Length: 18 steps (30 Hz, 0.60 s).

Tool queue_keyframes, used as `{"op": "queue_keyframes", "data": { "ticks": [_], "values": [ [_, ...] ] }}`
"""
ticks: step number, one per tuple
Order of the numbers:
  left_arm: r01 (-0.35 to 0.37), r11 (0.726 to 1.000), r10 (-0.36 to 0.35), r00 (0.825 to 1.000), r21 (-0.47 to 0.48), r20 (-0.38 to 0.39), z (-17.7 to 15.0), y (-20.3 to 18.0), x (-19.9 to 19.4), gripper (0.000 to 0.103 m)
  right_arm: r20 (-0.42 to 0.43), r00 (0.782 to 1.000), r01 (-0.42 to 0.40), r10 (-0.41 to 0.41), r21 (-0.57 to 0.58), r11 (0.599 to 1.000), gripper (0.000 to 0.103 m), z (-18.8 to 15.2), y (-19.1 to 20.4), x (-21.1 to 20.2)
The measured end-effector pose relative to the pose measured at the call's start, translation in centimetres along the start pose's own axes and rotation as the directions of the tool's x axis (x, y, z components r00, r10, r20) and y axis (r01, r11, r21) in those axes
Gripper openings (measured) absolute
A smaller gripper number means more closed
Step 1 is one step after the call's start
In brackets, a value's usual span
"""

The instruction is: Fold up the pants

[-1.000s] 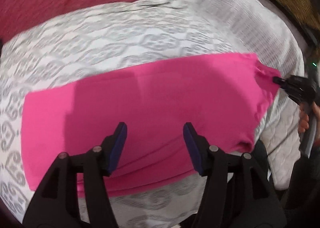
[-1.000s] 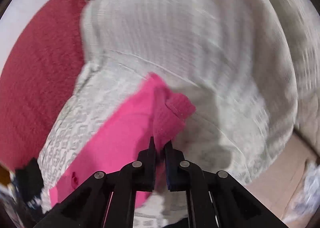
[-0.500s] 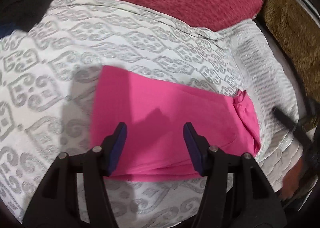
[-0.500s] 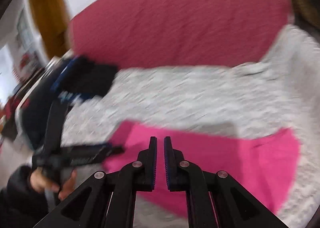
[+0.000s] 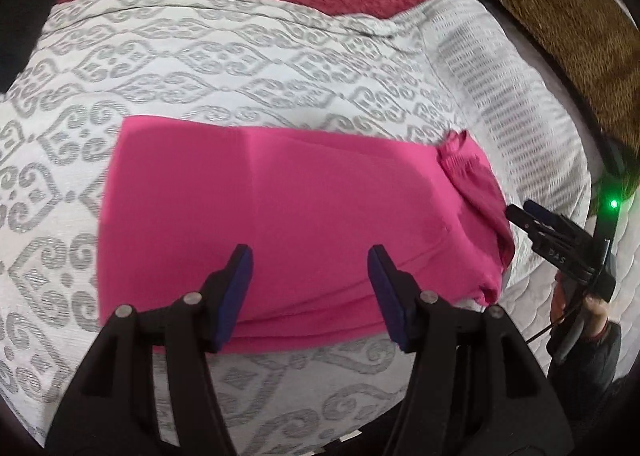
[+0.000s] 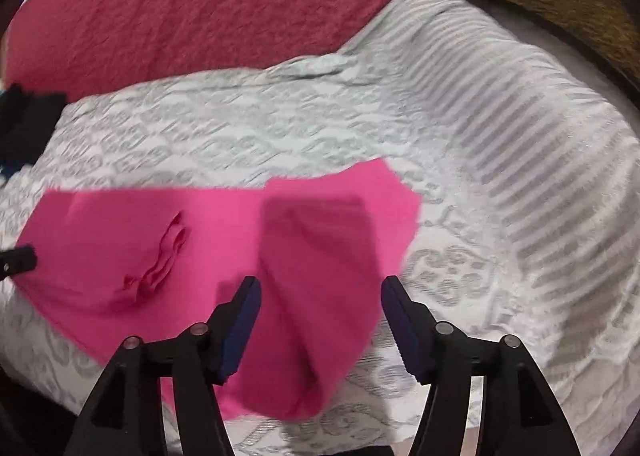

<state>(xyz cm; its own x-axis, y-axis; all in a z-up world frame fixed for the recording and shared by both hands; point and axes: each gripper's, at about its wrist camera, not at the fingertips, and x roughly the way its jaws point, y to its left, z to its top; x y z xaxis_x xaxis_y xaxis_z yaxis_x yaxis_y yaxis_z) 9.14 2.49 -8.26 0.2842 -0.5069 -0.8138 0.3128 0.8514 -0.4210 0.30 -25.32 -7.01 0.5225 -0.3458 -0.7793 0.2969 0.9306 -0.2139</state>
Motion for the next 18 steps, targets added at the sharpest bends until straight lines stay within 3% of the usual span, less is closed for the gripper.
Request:
{"op": "queue_keyframes", "data": {
  "ticks": [3,7,8,9,10,13,14,17,18],
  "values": [
    [-0.016,1.0,0.016,1.0,0.01,-0.01,-0.1,-0.6,0.1,0.061,-0.007,0.999,-0.041,0.041,-0.038,0.998,0.071,0.1,1.3,1.3],
    [-0.031,0.999,0.031,0.999,0.015,-0.018,-0.1,-0.9,0.2,0.061,-0.027,0.996,0.082,-0.086,-0.122,0.989,0.07,0.7,3.1,4.4],
    [-0.035,0.999,0.035,0.999,0.015,-0.019,0.0,-1.0,0.2,0.061,-0.036,0.992,0.112,-0.117,-0.12,0.986,0.064,0.8,2.8,5.3],
    [-0.037,0.999,0.037,0.999,0.015,-0.02,0.0,-1.0,0.2,0.061,-0.054,0.992,0.113,-0.118,-0.079,0.99,0.036,1.0,2.0,6.2],
    [-0.038,0.999,0.038,0.999,0.014,-0.02,0.0,-1.0,0.2,0.061,-0.075,0.994,0.074,-0.075,-0.023,0.997,0.009,1.1,0.9,6.6],
    [-0.033,0.999,0.034,0.999,0.009,-0.028,0.1,-1.0,0.5,0.061,-0.07,0.992,-0.089,0.107,0.22,0.971,0.006,1.4,-2.8,5.9],
    [-0.029,1.0,0.029,0.999,0.006,-0.033,0.2,-1.0,0.6,0.061,-0.03,0.987,-0.145,0.158,0.262,0.954,0.006,1.6,-3.7,5.0],
    [-0.014,1.0,0.014,0.999,0.004,-0.04,0.3,-1.0,0.9,0.061,0.073,0.96,-0.281,0.271,0.25,0.927,0.006,2.2,-3.5,2.0],
    [-0.011,1.0,0.011,0.999,0.002,-0.039,0.3,-1.0,0.9,0.061,0.12,0.936,-0.349,0.33,0.21,0.913,0.006,2.4,-2.8,0.3]
  ]
}}
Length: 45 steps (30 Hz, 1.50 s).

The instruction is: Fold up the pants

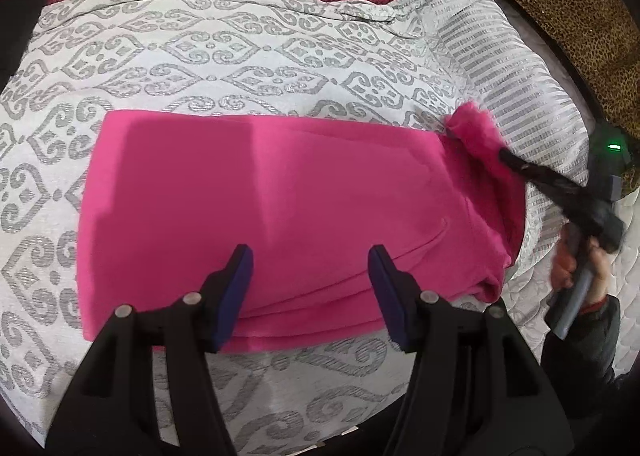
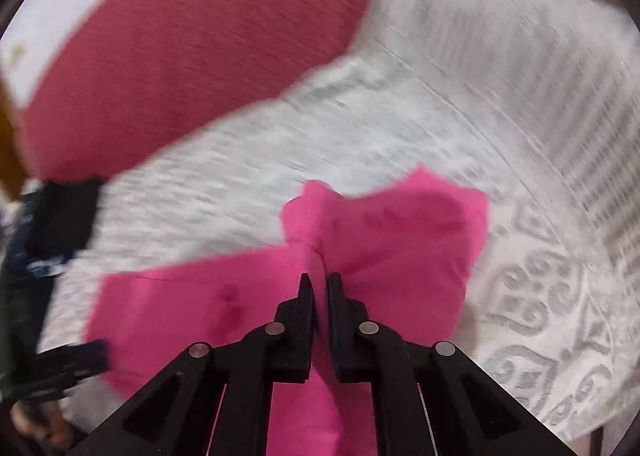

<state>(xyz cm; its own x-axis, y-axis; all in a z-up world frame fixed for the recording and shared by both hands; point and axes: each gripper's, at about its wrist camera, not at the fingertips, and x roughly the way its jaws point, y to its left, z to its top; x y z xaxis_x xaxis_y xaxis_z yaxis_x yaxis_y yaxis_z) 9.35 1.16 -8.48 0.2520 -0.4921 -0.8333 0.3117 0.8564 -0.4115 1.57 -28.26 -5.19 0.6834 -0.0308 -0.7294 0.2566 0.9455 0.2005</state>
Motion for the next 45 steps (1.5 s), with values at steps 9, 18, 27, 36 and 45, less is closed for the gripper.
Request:
{"op": "queue_keyframes", "data": {
  "ticks": [9,18,27,36,45],
  "values": [
    [0.129,0.983,-0.128,0.992,-0.129,0.021,-1.3,3.8,-2.3,0.061,-0.075,0.938,-0.341,0.337,-0.353,0.871,0.006,-4.1,12.8,-2.3],
    [0.224,0.965,-0.229,0.973,-0.135,-0.027,-2.7,3.8,-2.4,0.061,-0.267,0.935,-0.316,0.234,-0.329,0.89,0.008,-9.0,12.4,2.0],
    [0.434,0.886,-0.45,0.889,-0.162,-0.084,-4.6,1.7,-2.7,0.073,-0.291,0.927,-0.322,0.234,-0.302,0.898,0.011,-10.7,12.1,1.3],
    [0.341,0.92,-0.366,0.923,-0.191,-0.117,-2.8,-0.7,0.5,0.073,-0.294,0.922,-0.332,0.252,-0.265,0.905,0.011,-10.9,11.5,1.4],
    [0.211,0.977,-0.212,0.974,-0.015,-0.082,0.1,-3.8,-1.7,0.016,-0.214,0.943,-0.3,0.256,-0.212,0.93,0.026,-9.2,8.4,-1.9]
  ]
}}
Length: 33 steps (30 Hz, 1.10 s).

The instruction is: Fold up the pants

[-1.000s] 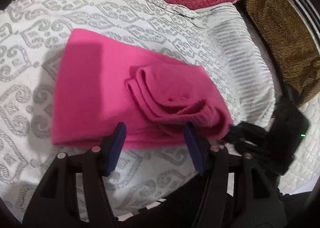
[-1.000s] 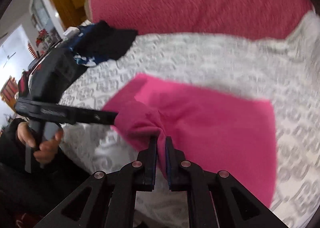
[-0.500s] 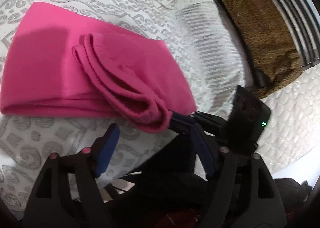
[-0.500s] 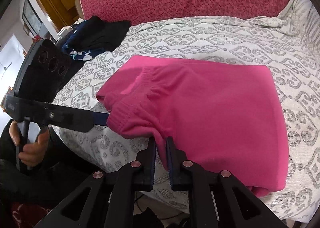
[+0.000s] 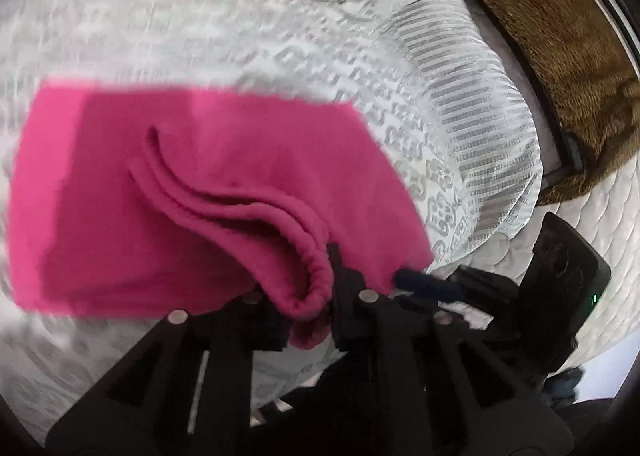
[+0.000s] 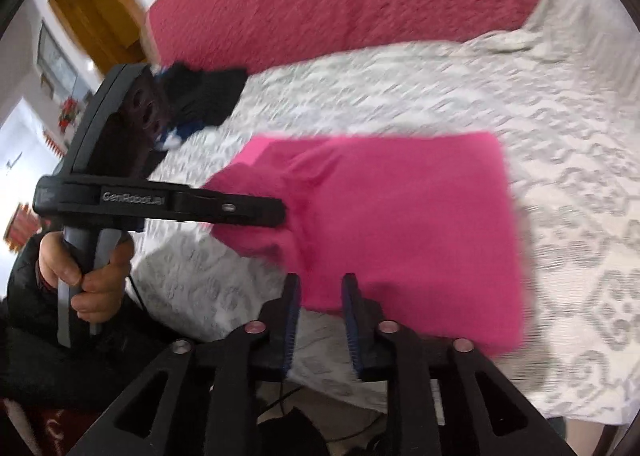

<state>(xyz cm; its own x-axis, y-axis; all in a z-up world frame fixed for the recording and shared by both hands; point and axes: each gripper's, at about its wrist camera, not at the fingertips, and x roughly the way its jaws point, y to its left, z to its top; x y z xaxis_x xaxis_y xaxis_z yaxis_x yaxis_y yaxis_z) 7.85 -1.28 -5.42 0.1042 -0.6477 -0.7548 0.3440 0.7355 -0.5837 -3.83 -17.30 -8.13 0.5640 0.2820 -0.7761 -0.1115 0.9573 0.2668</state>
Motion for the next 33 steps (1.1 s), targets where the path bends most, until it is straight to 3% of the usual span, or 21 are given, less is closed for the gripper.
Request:
{"op": "queue_keyframes", "data": {
  "ticks": [5,7,10,12,14,16,18,20,27,33],
  "values": [
    [-0.065,0.979,0.044,0.993,0.192,0.112,4.6,-4.5,-4.3,0.016,0.112,0.992,0.042,-0.06,0.152,0.987,0.041,0.5,-4.1,-4.1],
    [-0.09,0.957,0.038,0.981,0.274,0.189,5.9,-6.3,-7.3,0.016,0.131,0.989,0.036,-0.064,0.205,0.978,0.044,0.3,-5.3,-4.8],
    [-0.148,0.926,0.069,0.971,0.346,0.231,5.8,-6.1,-9.0,0.017,0.121,0.991,0.026,-0.059,0.26,0.965,0.047,-0.3,-6.4,-4.5],
    [-0.186,0.931,0.129,0.973,0.315,0.192,4.9,-2.6,-8.1,0.018,0.09,0.994,0.031,-0.057,0.269,0.963,0.047,-0.7,-6.5,-3.6],
    [-0.216,0.951,0.2,0.975,0.221,0.094,3.8,2.1,-5.6,0.019,0.05,0.997,0.039,-0.055,0.269,0.962,0.047,-0.9,-6.3,-2.4],
    [-0.259,0.957,0.261,0.965,0.127,0.002,2.6,6.8,-3.0,0.019,-0.008,0.998,0.057,-0.057,0.264,0.963,0.047,-0.8,-5.9,-0.8],
    [-0.254,0.966,0.256,0.966,0.052,-0.032,1.2,9.7,-1.7,0.019,-0.054,0.996,0.083,-0.072,0.25,0.965,0.047,-0.8,-5.6,0.3],
    [-0.231,0.972,0.232,0.973,0.038,-0.015,0.5,10.1,-1.6,0.019,-0.084,0.992,0.115,-0.098,0.226,0.967,0.047,-0.8,-5.1,0.9],
    [-0.245,0.963,0.242,0.97,0.114,0.038,0.9,8.2,-2.8,0.019,-0.103,0.987,0.146,-0.126,0.22,0.964,0.048,-0.4,-5.0,1.0],
    [-0.227,0.962,0.224,0.974,0.155,0.035,0.0,7.3,-3.6,0.019,-0.071,0.98,0.193,-0.183,0.174,0.966,0.049,3.3,-4.9,0.2]
  ]
}}
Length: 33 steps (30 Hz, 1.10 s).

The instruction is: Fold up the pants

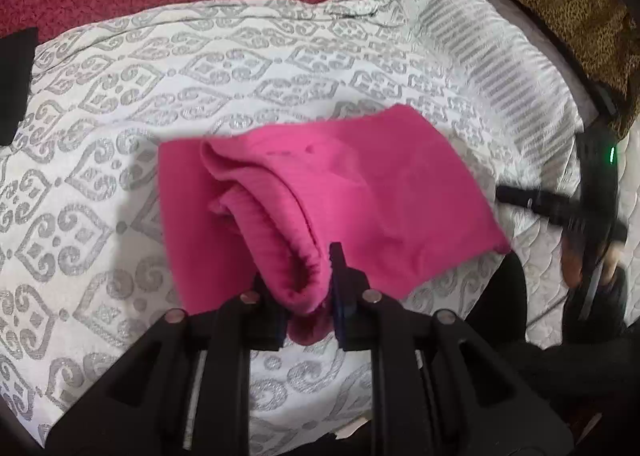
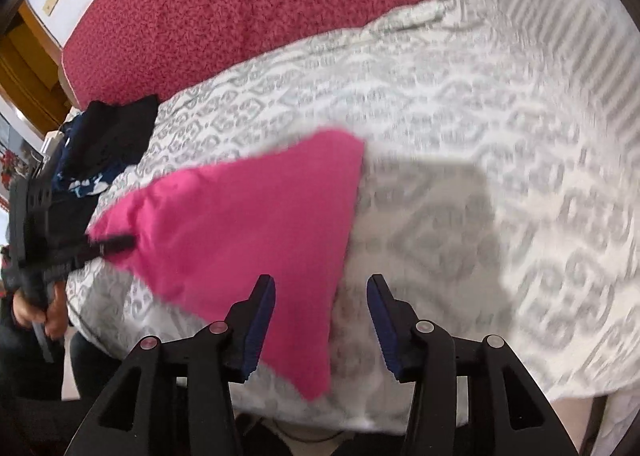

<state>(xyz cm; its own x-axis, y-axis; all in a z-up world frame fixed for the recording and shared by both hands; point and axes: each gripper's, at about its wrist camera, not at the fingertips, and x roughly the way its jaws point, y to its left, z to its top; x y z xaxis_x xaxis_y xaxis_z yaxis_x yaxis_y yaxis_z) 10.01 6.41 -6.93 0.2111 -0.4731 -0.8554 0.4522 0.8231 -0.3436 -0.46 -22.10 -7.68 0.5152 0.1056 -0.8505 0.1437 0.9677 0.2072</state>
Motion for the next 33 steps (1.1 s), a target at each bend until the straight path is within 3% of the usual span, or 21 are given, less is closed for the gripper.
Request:
{"op": "queue_keyframes", "data": {
  "ticks": [3,6,10,14,17,19,21,22,26,28,30,33],
  "values": [
    [0.016,0.997,-0.018,0.999,-0.072,-0.032,-1.0,1.6,1.3,0.021,-0.004,1.0,-0.004,0.004,-0.068,0.998,0.051,3.4,2.3,0.7],
    [0.067,0.985,-0.073,0.997,-0.161,-0.032,-1.6,2.9,2.0,0.029,-0.039,0.999,0.002,-0.009,-0.171,0.985,0.053,5.3,5.8,2.4],
    [0.171,0.956,-0.17,0.985,-0.238,0.022,-1.0,3.9,1.3,0.065,-0.108,0.994,-0.008,-0.017,-0.229,0.973,0.053,5.6,8.6,5.5],
    [0.186,0.951,-0.185,0.982,-0.249,0.026,1.3,4.5,2.0,0.067,-0.165,0.986,-0.021,-0.008,-0.174,0.985,0.053,4.2,7.2,7.0],
    [0.158,0.943,-0.17,0.985,-0.292,-0.016,3.0,5.8,4.0,0.067,-0.166,0.986,-0.023,0.0,-0.134,0.991,0.053,3.5,5.7,6.5],
    [0.19,0.929,-0.198,0.98,-0.316,0.007,4.0,6.4,4.7,0.066,-0.155,0.988,-0.022,0.003,-0.121,0.992,0.053,3.5,5.1,5.8],
    [0.183,0.932,-0.183,0.983,-0.314,0.03,4.5,6.4,4.4,0.031,-0.14,0.99,-0.012,-0.004,-0.114,0.993,0.053,3.7,4.8,5.3],
    [0.177,0.937,-0.171,0.984,-0.301,0.045,4.6,6.2,4.0,0.025,-0.131,0.991,-0.005,-0.009,-0.108,0.994,0.053,3.8,4.6,5.1],
    [0.161,0.976,-0.128,0.97,-0.148,0.208,4.3,3.4,-0.1,0.022,-0.081,0.997,0.002,-0.009,-0.088,0.996,0.053,4.1,4.0,3.9],
    [0.06,0.997,-0.042,0.96,-0.056,0.276,3.8,2.0,-2.0,0.022,-0.063,0.998,-0.009,0.004,-0.08,0.997,0.053,4.2,3.7,3.5],
    [-0.026,0.997,0.042,0.968,-0.067,0.246,4.0,2.9,-1.1,0.024,-0.065,0.998,-0.007,0.002,-0.081,0.997,0.053,4.2,3.6,3.6],
    [-0.097,0.976,0.122,0.985,-0.195,0.121,3.6,6.1,1.4,0.025,-0.076,0.997,0.014,-0.02,-0.072,0.997,0.053,3.9,3.3,4.0]
  ]
}}
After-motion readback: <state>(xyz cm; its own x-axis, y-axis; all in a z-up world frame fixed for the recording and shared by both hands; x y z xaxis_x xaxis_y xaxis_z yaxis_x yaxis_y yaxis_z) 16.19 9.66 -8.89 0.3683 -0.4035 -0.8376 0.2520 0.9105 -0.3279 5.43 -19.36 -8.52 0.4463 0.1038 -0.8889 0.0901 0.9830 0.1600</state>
